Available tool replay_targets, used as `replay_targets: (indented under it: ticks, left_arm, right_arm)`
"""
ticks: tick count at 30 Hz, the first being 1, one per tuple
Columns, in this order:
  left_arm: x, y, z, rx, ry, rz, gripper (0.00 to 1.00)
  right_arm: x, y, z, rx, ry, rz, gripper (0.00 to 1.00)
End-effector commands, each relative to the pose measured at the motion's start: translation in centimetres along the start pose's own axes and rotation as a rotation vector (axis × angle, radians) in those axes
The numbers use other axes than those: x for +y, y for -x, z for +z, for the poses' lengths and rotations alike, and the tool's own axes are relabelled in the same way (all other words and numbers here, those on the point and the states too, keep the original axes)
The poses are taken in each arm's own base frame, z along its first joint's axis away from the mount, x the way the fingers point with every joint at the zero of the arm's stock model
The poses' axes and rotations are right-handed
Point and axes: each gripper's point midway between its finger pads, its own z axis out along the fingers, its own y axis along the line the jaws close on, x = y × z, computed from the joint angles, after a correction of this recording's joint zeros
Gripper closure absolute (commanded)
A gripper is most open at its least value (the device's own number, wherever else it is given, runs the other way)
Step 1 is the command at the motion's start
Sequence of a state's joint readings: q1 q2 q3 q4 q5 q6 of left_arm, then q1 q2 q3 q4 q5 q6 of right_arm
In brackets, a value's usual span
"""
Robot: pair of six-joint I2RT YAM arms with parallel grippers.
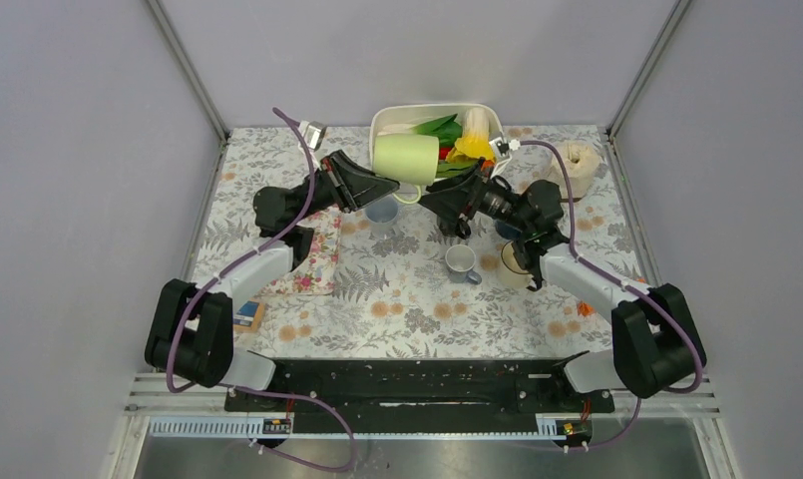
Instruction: Turn the mug right side up
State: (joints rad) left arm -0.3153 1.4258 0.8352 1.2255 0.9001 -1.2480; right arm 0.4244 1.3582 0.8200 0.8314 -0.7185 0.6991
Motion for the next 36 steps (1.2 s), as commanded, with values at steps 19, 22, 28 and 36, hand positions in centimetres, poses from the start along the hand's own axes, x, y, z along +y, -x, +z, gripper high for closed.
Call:
replay_targets:
  ticks: [19,22,28,36]
  left_arm:
    - [-4.7,2.1,0.8,-0.129,-0.111,0.203,1.00]
    - [-4.7,1.7,1.1,-0.120,-0.116,0.198,1.00]
    - [-4.5,0.6,1.6,-0.088,-0.131,0.193,1.00]
    - [-4.0,-1.3,2.3,-0.035,-0.147,0.189,1.00]
  right_arm:
    - [7.6,3.3,0.4,-0.181,0.253,0.018,0.17]
    - [7.4,3.4,0.8,-0.184,0.255,0.036,0.19]
    - [7.1,3.7,1.3,-0.190,0.248,0.068,0.24]
    - [7.2,4.1,1.4,-0.203,0.253,0.113,0.41]
